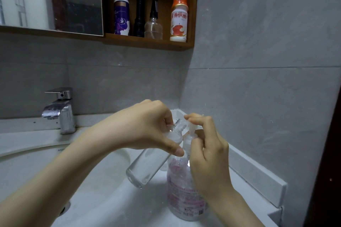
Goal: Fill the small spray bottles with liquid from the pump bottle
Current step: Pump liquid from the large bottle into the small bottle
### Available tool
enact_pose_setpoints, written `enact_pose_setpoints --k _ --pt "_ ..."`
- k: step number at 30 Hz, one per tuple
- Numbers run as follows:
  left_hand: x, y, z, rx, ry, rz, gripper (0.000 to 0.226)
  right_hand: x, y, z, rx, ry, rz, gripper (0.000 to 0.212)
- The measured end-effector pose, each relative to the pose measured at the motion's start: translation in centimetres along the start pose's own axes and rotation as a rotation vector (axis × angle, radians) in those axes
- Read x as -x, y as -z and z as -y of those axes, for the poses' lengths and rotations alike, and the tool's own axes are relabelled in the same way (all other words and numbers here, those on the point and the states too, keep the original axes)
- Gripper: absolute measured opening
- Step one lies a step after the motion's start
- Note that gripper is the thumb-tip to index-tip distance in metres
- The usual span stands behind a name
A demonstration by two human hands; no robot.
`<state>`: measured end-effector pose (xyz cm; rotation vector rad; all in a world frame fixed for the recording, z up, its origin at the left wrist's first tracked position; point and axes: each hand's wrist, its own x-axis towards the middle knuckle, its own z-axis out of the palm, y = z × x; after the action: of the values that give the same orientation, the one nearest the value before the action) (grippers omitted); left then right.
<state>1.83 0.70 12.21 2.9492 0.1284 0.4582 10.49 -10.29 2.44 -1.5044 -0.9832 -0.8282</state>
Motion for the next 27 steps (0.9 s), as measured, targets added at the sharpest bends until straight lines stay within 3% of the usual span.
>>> enact_pose_setpoints --k 8,13,27 --pt "-0.09 -0.54 0.31 -0.013 -0.002 0.009 0.051 0.02 0.07 -0.48 0.065 0.064 -0.002 0.026" --pt "-0.07 -0.37 0.11 0.011 0.007 0.014 0.059 0.24 -0.02 -0.53 0.081 0.063 -0.008 0.031" --pt "0.11 -0.12 0.02 0.007 0.01 0.007 0.055 0.03 -0.13 -0.12 0.053 0.03 -0.016 0.034"
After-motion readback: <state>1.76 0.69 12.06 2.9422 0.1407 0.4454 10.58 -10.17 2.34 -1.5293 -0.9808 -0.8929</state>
